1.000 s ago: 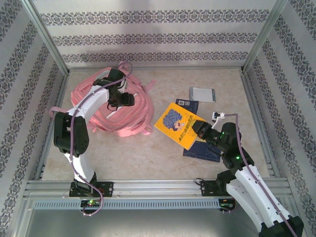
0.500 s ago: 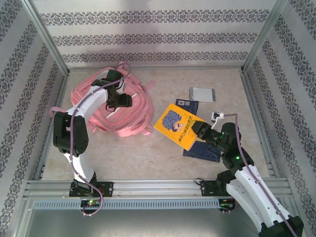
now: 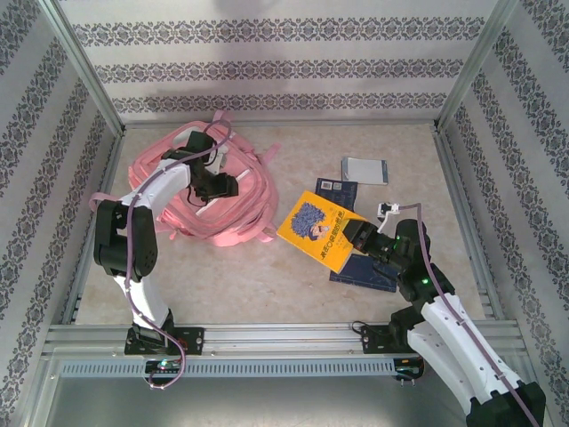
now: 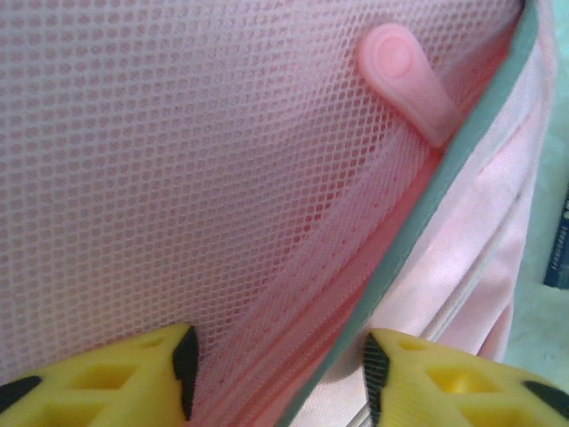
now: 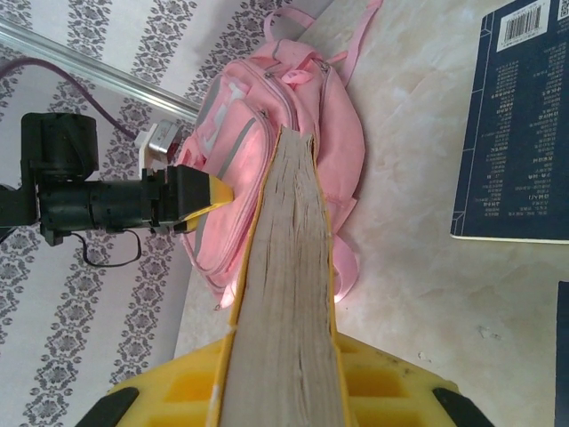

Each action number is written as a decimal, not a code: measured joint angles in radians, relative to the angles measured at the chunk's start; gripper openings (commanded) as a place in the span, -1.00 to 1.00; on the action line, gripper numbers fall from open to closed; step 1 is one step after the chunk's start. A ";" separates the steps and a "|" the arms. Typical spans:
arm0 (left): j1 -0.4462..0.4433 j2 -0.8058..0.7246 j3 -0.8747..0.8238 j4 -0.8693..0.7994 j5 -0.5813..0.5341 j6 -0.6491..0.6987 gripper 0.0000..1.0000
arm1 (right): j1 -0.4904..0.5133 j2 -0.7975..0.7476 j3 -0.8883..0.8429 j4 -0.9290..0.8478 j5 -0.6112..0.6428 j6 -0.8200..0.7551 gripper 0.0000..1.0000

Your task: Pack books, pencil case, and school supplies into a backpack

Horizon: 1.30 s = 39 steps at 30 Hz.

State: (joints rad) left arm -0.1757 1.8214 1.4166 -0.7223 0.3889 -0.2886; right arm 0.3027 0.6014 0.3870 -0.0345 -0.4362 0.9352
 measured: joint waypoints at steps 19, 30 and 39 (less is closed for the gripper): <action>-0.001 0.014 -0.019 0.044 0.256 -0.018 -1.00 | -0.039 -0.055 0.019 -0.141 0.098 -0.072 -1.00; -0.001 -0.134 0.080 0.015 0.310 -0.049 -1.00 | -0.052 0.015 0.070 -0.193 0.104 -0.101 -1.00; -0.001 -0.191 0.179 -0.084 0.364 -0.049 -1.00 | -0.052 0.032 0.106 -0.173 0.050 -0.083 -1.00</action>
State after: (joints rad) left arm -0.1764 1.6306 1.5959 -0.8066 0.7525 -0.3378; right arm 0.2504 0.6334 0.4931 -0.2077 -0.3862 0.8520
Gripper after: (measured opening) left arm 0.058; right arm 0.185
